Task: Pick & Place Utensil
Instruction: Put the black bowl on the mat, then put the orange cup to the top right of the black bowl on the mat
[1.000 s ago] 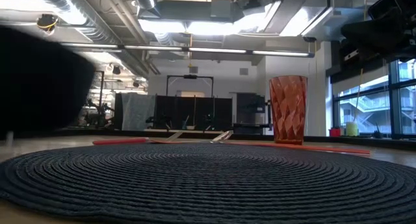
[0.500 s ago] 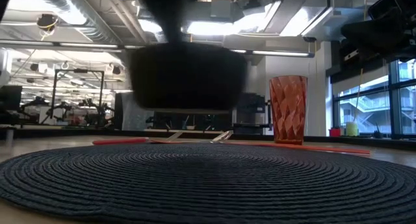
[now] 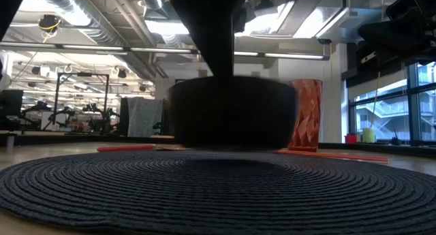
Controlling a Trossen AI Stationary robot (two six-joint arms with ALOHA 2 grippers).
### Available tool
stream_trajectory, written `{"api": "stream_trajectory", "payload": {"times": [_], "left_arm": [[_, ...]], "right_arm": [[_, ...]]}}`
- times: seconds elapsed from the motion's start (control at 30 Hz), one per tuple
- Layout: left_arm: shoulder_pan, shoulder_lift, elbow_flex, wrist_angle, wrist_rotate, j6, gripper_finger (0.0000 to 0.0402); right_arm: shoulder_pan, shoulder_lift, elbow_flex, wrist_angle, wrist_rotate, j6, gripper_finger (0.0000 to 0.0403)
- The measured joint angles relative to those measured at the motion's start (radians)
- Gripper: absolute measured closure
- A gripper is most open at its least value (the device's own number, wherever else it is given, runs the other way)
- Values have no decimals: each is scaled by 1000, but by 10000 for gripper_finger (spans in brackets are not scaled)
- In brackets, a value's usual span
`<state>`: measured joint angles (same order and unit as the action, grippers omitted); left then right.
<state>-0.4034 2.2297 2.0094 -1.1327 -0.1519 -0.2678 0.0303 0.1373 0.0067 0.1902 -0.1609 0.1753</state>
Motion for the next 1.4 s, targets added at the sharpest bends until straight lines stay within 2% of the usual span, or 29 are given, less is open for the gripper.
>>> {"api": "stream_trajectory", "payload": {"times": [0.67, 1.23, 1.4], "left_arm": [[-7, 45, 0, 19, 50, -50, 394], [-14, 42, 2, 17, 77, -114, 293], [-14, 41, 64, 8, 118, -123, 266]], "right_arm": [[0, 0, 0, 10, 1, -4, 383], [0, 0, 0, 8, 1, -19, 383], [0, 0, 0, 8, 1, -19, 383]]}}
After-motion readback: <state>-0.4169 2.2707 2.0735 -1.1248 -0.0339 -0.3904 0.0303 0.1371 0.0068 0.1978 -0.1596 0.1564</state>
